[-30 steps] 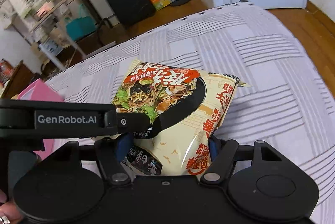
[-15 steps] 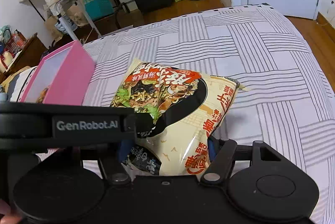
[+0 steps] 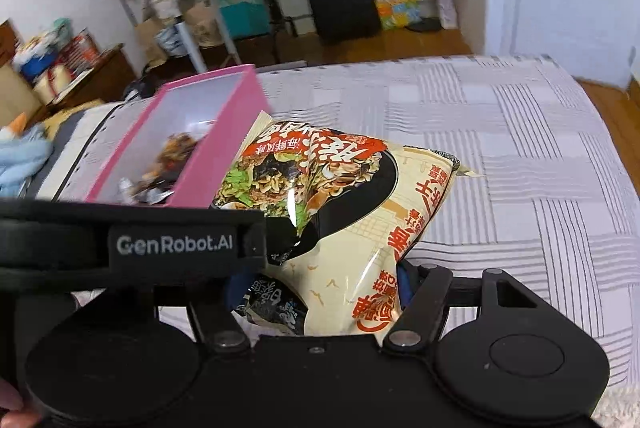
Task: Organize snacks
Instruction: 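Lift the noodle pack with both tools and carry it over the pink box, then lower the noodle pack into the pink box and open both tools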
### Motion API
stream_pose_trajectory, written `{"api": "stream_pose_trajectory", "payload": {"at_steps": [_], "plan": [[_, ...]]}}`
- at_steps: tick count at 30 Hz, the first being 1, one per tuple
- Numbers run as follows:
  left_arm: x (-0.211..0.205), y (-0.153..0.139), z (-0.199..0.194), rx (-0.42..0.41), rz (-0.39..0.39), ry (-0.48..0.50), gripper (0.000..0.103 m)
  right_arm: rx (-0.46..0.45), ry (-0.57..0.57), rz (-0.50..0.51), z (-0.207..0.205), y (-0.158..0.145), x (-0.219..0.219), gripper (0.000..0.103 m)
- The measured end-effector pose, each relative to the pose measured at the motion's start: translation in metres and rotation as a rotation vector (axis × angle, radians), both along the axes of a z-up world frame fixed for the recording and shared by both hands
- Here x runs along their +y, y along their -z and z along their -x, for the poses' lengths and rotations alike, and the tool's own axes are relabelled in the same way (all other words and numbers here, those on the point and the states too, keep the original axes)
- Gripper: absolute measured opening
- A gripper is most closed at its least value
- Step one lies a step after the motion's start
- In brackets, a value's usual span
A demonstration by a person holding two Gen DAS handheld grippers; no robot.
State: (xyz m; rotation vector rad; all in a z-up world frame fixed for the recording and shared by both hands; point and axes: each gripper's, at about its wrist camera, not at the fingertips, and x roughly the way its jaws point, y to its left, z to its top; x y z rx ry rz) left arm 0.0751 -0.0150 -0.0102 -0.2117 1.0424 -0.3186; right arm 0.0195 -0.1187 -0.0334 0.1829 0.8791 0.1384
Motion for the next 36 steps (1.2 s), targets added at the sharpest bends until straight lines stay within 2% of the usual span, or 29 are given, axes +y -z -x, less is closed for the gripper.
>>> {"api": "stream_pose_trajectory", "payload": {"at_steps": [9, 13, 18, 22, 26, 28, 36], "plan": [[0.071, -0.040, 0.023, -0.080, 0.002, -0.102, 0.050, -0.085, -0.117, 0.013, 0.000, -0.041, 0.064, 0.072], [0.103, -0.056, 0.013, -0.106, 0.007, -0.137, 0.050, -0.115, -0.170, 0.014, -0.018, -0.056, 0.088, 0.072], [0.148, -0.061, -0.019, -0.091, 0.043, -0.168, 0.050, -0.144, -0.241, 0.011, -0.050, -0.064, 0.116, 0.072], [0.177, -0.053, -0.049, -0.092, 0.044, -0.175, 0.050, -0.162, -0.296, -0.010, -0.084, -0.055, 0.132, 0.072], [0.205, -0.031, -0.088, -0.082, 0.063, -0.186, 0.050, -0.150, -0.331, -0.053, -0.122, -0.038, 0.142, 0.071], [0.218, -0.018, -0.106, -0.073, 0.082, -0.193, 0.050, -0.156, -0.359, -0.026, -0.138, -0.028, 0.153, 0.072], [0.240, 0.028, -0.170, -0.060, 0.054, -0.204, 0.050, -0.108, -0.367, -0.035, -0.198, 0.011, 0.178, 0.072]]}}
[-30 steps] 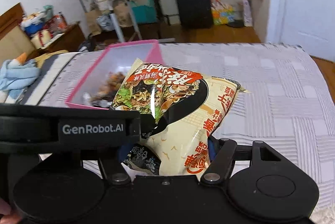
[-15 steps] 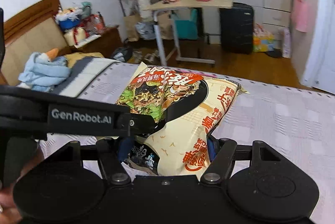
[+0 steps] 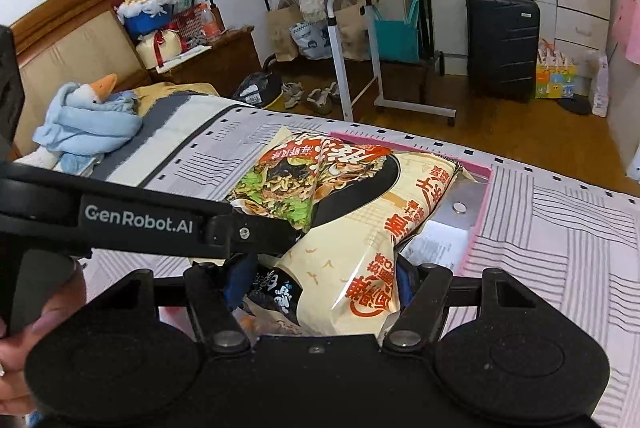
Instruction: Organize snacks
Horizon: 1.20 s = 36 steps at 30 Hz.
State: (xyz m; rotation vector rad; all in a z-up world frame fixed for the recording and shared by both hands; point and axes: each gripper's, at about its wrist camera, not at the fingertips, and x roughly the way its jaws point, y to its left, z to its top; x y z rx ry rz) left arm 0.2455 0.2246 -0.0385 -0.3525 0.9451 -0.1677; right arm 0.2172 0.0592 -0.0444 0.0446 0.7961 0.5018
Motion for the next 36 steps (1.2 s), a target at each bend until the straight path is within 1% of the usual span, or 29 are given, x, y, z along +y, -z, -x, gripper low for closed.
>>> {"api": "stream_pose_trajectory", "payload": {"at_steps": [4, 6, 8, 10, 12, 16, 18, 20, 23, 28, 31, 36], "plan": [[0.000, 0.023, -0.027, 0.040, -0.010, 0.006, 0.050, 0.039, 0.013, -0.008, -0.019, 0.021, 0.002, 0.072], [-0.002, 0.033, -0.037, 0.049, -0.015, 0.003, 0.051, 0.049, 0.038, 0.003, -0.025, 0.030, 0.001, 0.073], [-0.003, 0.037, -0.037, 0.026, -0.050, -0.026, 0.055, -0.002, 0.059, 0.058, -0.021, 0.030, 0.002, 0.074], [-0.006, 0.035, -0.033, -0.010, -0.097, -0.046, 0.056, -0.029, 0.054, 0.072, -0.015, 0.027, -0.003, 0.075], [-0.008, 0.030, -0.026, -0.036, -0.122, -0.045, 0.056, -0.017, 0.040, 0.052, -0.008, 0.022, -0.013, 0.075], [-0.020, 0.013, -0.001, -0.089, -0.182, -0.033, 0.056, -0.045, 0.046, 0.017, 0.018, 0.006, -0.036, 0.075], [-0.025, 0.001, 0.015, -0.117, -0.190, -0.025, 0.056, -0.071, 0.052, 0.014, 0.035, -0.005, -0.048, 0.075], [-0.029, -0.012, 0.033, -0.137, -0.181, -0.014, 0.056, -0.098, 0.064, 0.009, 0.051, -0.014, -0.061, 0.075], [-0.039, -0.030, 0.060, -0.176, -0.195, 0.005, 0.056, -0.130, 0.109, -0.008, 0.074, -0.027, -0.083, 0.075], [-0.063, -0.053, 0.100, -0.184, -0.212, 0.053, 0.056, -0.147, 0.175, -0.045, 0.105, -0.047, -0.118, 0.075], [-0.078, -0.064, 0.122, -0.196, -0.242, 0.083, 0.056, -0.178, 0.193, -0.035, 0.125, -0.060, -0.132, 0.075], [-0.098, -0.081, 0.151, -0.213, -0.240, 0.123, 0.056, -0.225, 0.214, -0.036, 0.158, -0.080, -0.150, 0.075]]}}
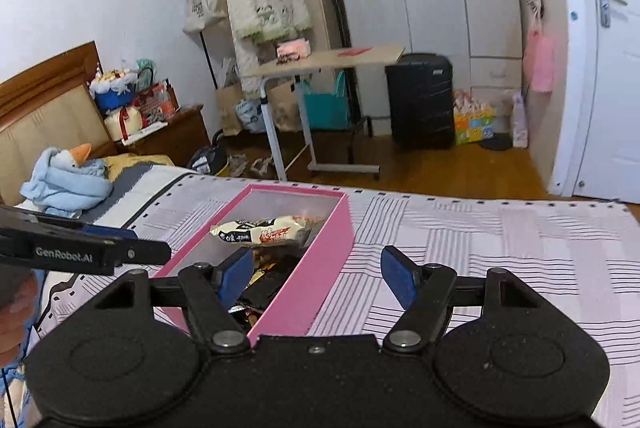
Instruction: Organize snacks
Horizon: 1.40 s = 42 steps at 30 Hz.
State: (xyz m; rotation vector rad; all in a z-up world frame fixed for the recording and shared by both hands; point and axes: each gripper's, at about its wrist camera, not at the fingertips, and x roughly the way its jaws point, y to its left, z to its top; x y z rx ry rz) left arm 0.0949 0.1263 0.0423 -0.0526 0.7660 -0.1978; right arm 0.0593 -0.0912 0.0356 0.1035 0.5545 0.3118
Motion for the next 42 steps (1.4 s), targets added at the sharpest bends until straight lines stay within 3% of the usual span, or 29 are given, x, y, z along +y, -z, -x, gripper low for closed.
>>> {"api": "stream_pose_trajectory", "payload": {"at_steps": [8, 16, 20, 26, 30, 32, 35, 38, 42], "plan": [[-0.017, -0.017, 0.039, -0.010, 0.086, 0.072, 0.056, -0.032, 0.069, 0.011, 0.046, -0.020, -0.021, 0.075], [-0.036, -0.024, 0.078, -0.069, 0.024, 0.091, 0.059, -0.005, 0.120, 0.020, 0.077, -0.023, -0.033, 0.075], [-0.044, -0.015, 0.092, -0.090, -0.028, 0.069, 0.060, 0.020, 0.134, 0.029, 0.087, -0.012, -0.034, 0.075], [-0.045, 0.006, 0.101, -0.078, -0.022, 0.032, 0.062, 0.027, 0.163, 0.078, 0.099, 0.004, -0.028, 0.075], [-0.045, 0.018, 0.105, -0.076, -0.023, 0.003, 0.063, 0.032, 0.185, 0.077, 0.104, 0.011, -0.027, 0.088], [-0.046, 0.022, 0.105, -0.079, -0.027, -0.014, 0.067, 0.042, 0.200, 0.072, 0.104, 0.014, -0.027, 0.095], [-0.046, 0.026, 0.105, -0.085, -0.033, -0.030, 0.070, 0.065, 0.231, 0.079, 0.104, 0.021, -0.027, 0.096], [-0.045, 0.030, 0.105, -0.086, -0.033, -0.050, 0.090, 0.082, 0.264, 0.103, 0.104, 0.026, -0.026, 0.096], [-0.047, 0.036, 0.106, -0.100, -0.050, -0.059, 0.094, 0.069, 0.288, 0.118, 0.109, 0.029, -0.028, 0.096]]}}
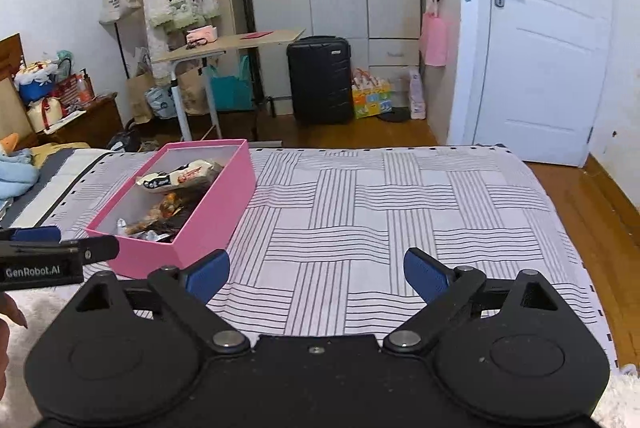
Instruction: Organize snacks
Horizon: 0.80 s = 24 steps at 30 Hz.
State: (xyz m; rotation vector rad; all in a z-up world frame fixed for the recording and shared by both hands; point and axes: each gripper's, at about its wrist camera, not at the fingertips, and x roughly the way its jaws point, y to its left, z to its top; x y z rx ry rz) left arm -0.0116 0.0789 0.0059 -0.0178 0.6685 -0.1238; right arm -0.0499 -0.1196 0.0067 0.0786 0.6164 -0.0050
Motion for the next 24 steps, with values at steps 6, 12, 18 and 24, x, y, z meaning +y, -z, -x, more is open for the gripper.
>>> {"api": "stream_pose_trajectory", "payload": {"at_steps": [6, 12, 18, 24], "plan": [[-0.007, 0.007, 0.005, 0.002, -0.015, 0.012, 0.101, 0.016, 0.014, 0.031, 0.004, 0.004, 0.002, 0.096], [-0.011, 0.010, 0.012, 0.001, -0.019, 0.014, 0.101, 0.028, 0.009, 0.021, 0.008, 0.007, 0.004, 0.096], [-0.016, 0.008, 0.018, 0.004, -0.050, 0.030, 0.101, 0.039, 0.009, 0.023, 0.010, 0.009, 0.006, 0.096], [-0.019, 0.011, 0.021, -0.003, -0.061, 0.016, 0.101, 0.050, 0.015, 0.021, 0.009, 0.010, 0.006, 0.096]]}}
